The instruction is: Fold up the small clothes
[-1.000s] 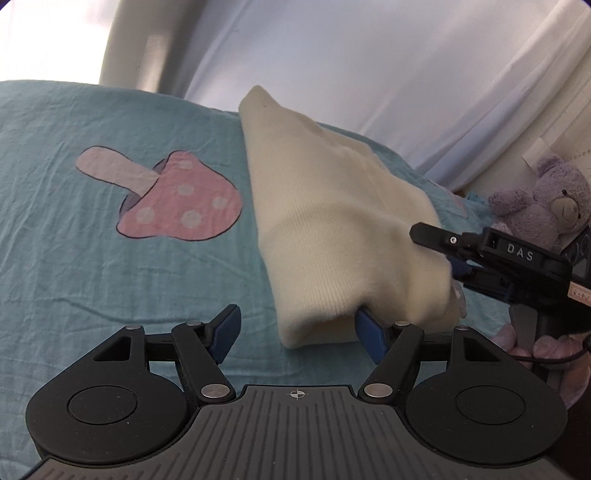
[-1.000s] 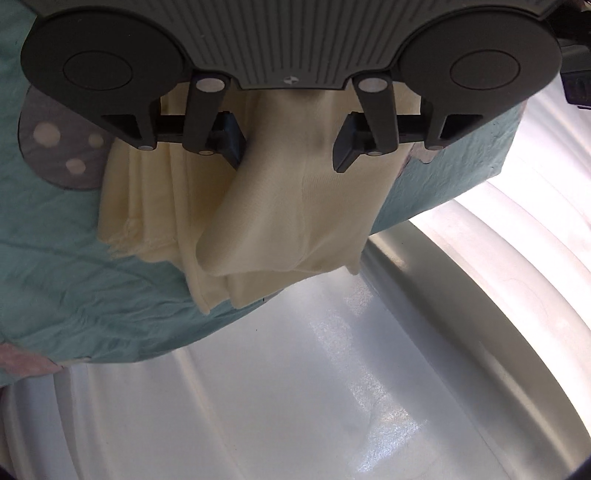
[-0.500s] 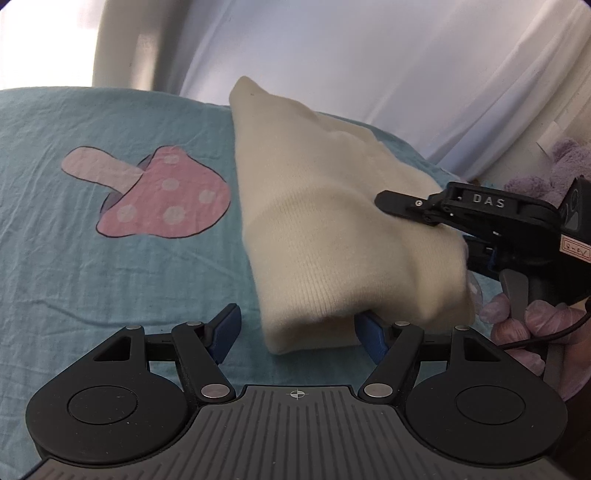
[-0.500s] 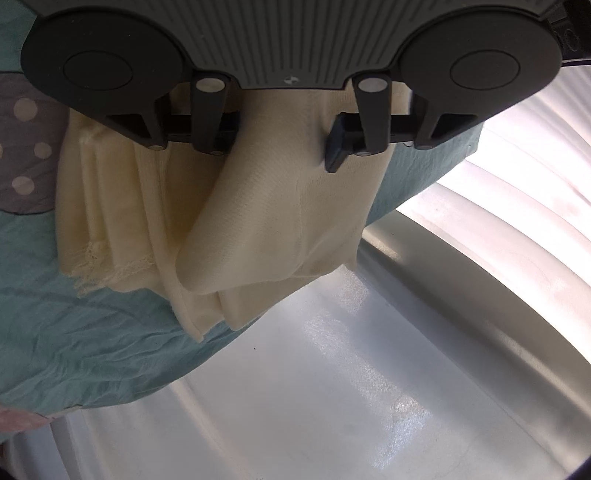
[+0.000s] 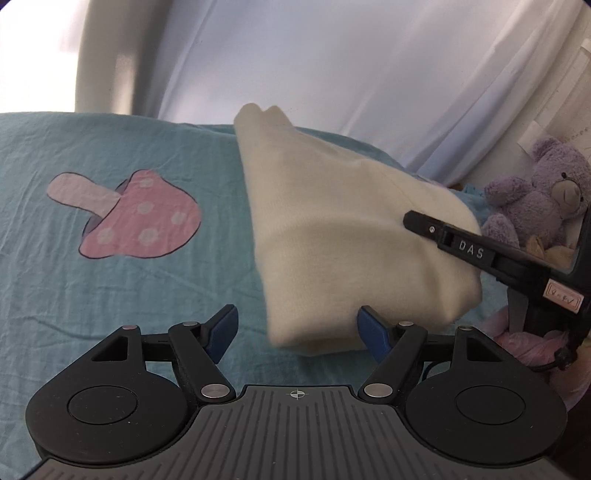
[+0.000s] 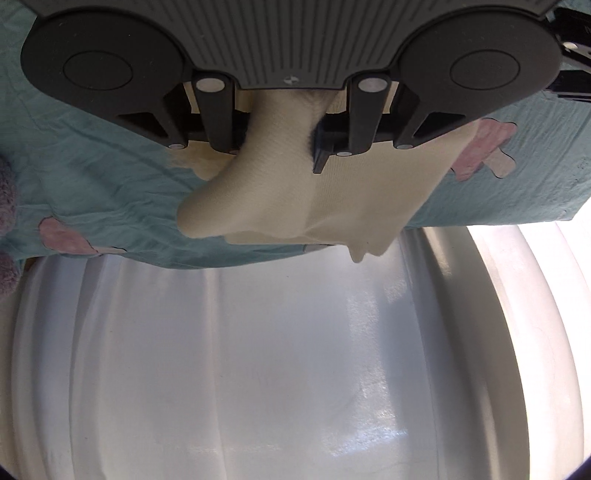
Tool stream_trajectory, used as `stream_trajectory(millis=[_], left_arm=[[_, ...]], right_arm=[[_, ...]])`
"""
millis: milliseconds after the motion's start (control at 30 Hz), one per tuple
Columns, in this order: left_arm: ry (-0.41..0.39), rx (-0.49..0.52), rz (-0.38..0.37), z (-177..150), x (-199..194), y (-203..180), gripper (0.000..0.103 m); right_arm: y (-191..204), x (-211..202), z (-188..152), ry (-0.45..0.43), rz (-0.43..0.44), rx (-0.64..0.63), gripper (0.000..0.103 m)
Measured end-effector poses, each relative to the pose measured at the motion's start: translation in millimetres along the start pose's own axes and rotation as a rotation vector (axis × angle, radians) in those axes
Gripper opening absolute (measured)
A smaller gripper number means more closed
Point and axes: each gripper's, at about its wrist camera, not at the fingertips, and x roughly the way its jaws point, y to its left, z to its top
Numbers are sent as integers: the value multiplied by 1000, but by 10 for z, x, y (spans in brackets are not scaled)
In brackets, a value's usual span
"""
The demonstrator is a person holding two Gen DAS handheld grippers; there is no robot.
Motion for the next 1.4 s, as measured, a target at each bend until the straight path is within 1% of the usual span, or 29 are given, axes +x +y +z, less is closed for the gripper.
stream_trajectory(millis=[67,167,200,267,300,333,367,433,500,567,600,667,700,733,800,867,900,967,1033,1133,1233,1400], left_arm=[[9,-12,-5,-6,12,17,77],[21,-24,-11,-3,59,42,77],[26,-31,-14,-2,76,53,77],[43,-57,-8,-12,107,90,77],[44,-63,-10,-14,101,100,77],[42,-63,-13,-15,84,105,77],[36,-59,-14,-7,63,105,77],[17,-50,-11,29,23,107,77],[6,-58,0,90,0,97,77],[-6,-79,1,156,-12,88,77],[-18,-92,-1,191,-21,80,77],[-43,-103,15,260,-33,46,77],[-53,-105,24,284,-34,30,77],[-63,-109,27,318,-25,13,77],[-76,-113,26,388,25,-10,79],[-74,-108,45,441,129,-28,80],[-74,-97,72,452,191,-48,80],[-55,-59,102,444,310,-91,79],[-35,-49,96,423,395,-97,79],[-3,-67,66,378,493,-58,81],[20,-90,51,343,584,-9,85],[16,-68,52,345,595,-23,86]], right_arm=[[-3,24,-80,-2,-48,-54,22],[-47,101,-128,14,-60,-69,22],[-65,153,-143,26,-60,-71,24],[-157,152,-145,32,-48,-19,28],[-199,126,-129,44,-37,12,35],[-234,77,-117,51,-33,45,39],[-258,-11,-115,51,-30,68,41],[-271,-204,-106,16,-46,76,42],[-248,-390,-83,-32,-52,79,42],[-202,-488,-36,-68,-25,77,42],[-164,-489,-10,-71,-10,69,41],[-56,-434,36,-46,20,35,37],[2,-393,34,-32,38,18,31],[59,-341,25,-17,46,-1,28],[166,-224,-20,7,35,-40,28],[190,-87,-74,39,30,-32,28],[186,-30,-98,57,16,-26,27],[183,30,-157,54,-3,-53,26],[233,45,-166,56,-22,-113,26],[285,82,-179,59,-38,-172,26],[268,95,-210,44,-37,-174,26],[235,103,-247,26,-27,-170,26]])
